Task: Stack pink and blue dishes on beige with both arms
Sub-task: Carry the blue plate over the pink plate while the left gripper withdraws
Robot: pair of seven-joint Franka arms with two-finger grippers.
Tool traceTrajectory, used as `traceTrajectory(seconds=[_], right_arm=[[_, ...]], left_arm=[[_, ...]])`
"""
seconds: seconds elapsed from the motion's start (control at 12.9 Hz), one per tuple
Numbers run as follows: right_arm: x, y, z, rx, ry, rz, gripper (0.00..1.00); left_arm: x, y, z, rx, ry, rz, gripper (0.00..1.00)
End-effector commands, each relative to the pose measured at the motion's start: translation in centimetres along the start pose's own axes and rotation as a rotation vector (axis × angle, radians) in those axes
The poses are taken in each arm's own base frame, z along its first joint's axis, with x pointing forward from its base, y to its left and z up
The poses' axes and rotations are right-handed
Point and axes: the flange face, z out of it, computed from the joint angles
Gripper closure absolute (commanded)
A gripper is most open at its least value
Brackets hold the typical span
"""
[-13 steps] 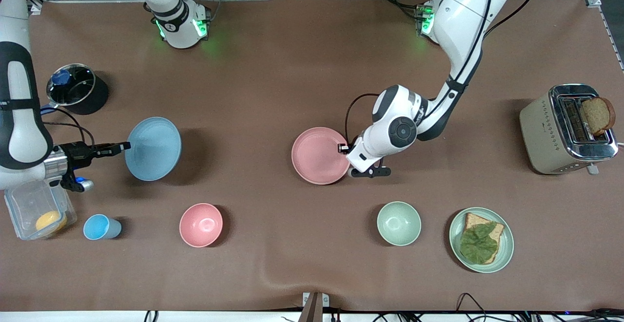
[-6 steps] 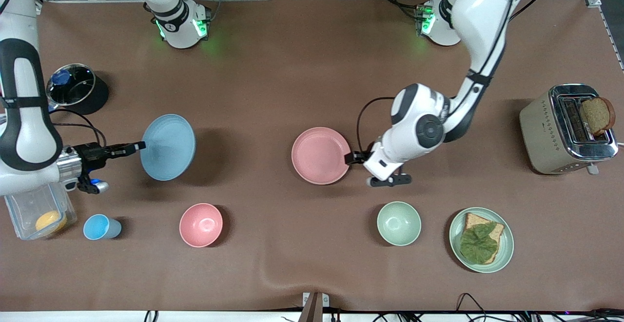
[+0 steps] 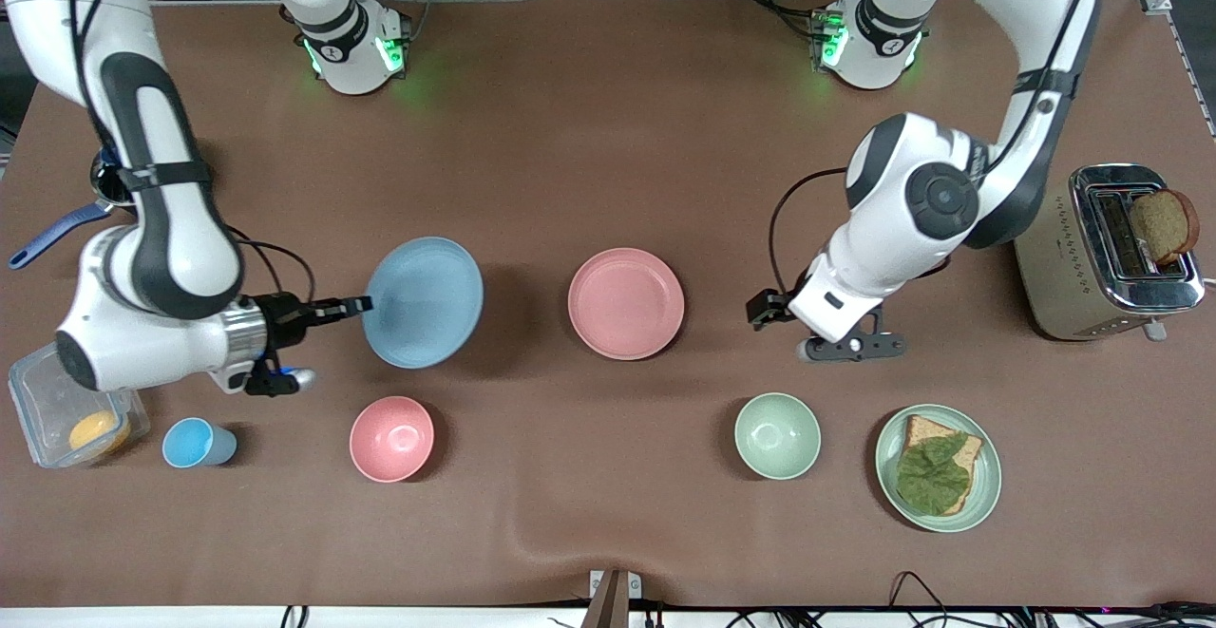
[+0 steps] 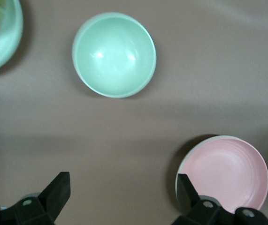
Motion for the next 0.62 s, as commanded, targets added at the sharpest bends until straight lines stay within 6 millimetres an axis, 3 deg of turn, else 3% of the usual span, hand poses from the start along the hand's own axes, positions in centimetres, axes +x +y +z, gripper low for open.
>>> traceTrajectory(seconds=[0.0,0.23,0.54], right_arm=[[0.0,-6.5,2.6,-0.02,0.041,0.07,1.0],[-0.2,-14.9,7.5,-0.066,0.111,0.146,1.0],[-2.1,-22.8,13.9,-0.107,0.156,0.179,1.0]], left_arm=[[-0.1,-2.2,-3.7,0.049,0.033,0.003,0.0],[1.0,-5.4,-8.4,0.07,0.028,0.004,0.0],[1.6,-7.2,-14.0,0.083,-0.008,0.019,0.0]])
